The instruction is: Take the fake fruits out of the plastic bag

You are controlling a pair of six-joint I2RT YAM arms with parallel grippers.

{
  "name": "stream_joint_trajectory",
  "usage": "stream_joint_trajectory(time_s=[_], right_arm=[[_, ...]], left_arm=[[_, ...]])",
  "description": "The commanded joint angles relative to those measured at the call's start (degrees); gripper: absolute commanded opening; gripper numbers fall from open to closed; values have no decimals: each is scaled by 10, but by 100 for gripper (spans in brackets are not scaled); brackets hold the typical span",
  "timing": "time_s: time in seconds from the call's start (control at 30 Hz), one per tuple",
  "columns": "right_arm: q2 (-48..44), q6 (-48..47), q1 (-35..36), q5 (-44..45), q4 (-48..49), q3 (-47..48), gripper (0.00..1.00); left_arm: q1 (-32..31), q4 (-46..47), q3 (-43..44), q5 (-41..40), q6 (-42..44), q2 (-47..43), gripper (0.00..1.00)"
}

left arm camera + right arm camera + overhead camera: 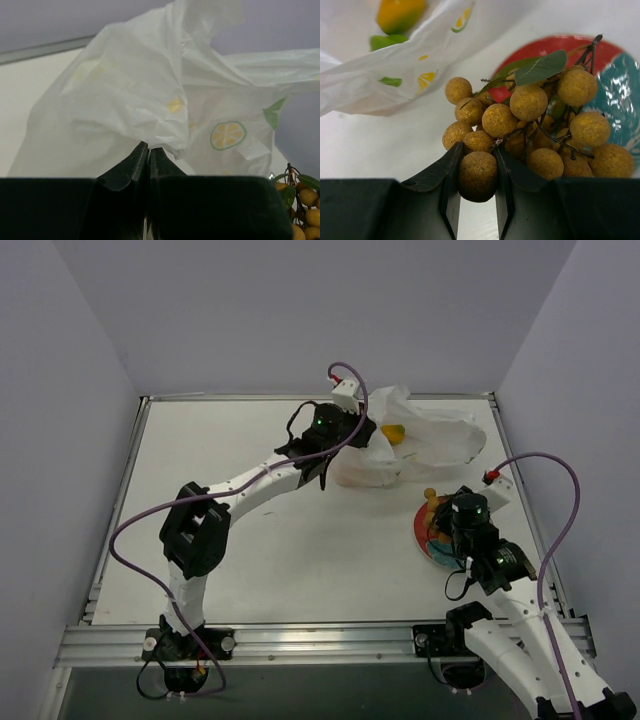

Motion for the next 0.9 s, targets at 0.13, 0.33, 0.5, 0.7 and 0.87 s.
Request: stream_joint_trajectory(time_s=[0.13,0.33,0.5,0.7,0.87], right_arm=[[-28,109,0,96,32,-82,7],[-53,79,0,73,7,-53,79],[-83,47,0,27,-35,18,87],[-97,-15,1,-84,23,80,29],[69,-63,8,-207,118,74,21]], left_arm=[[-4,103,-112,16,-51,-69,2],[-12,137,-176,11,-61,-108,2],[-23,144,-222,9,-54,-137,2],[-35,147,-260,-12,-40,-163,3],[-42,151,-297,-33,-39,-174,2]])
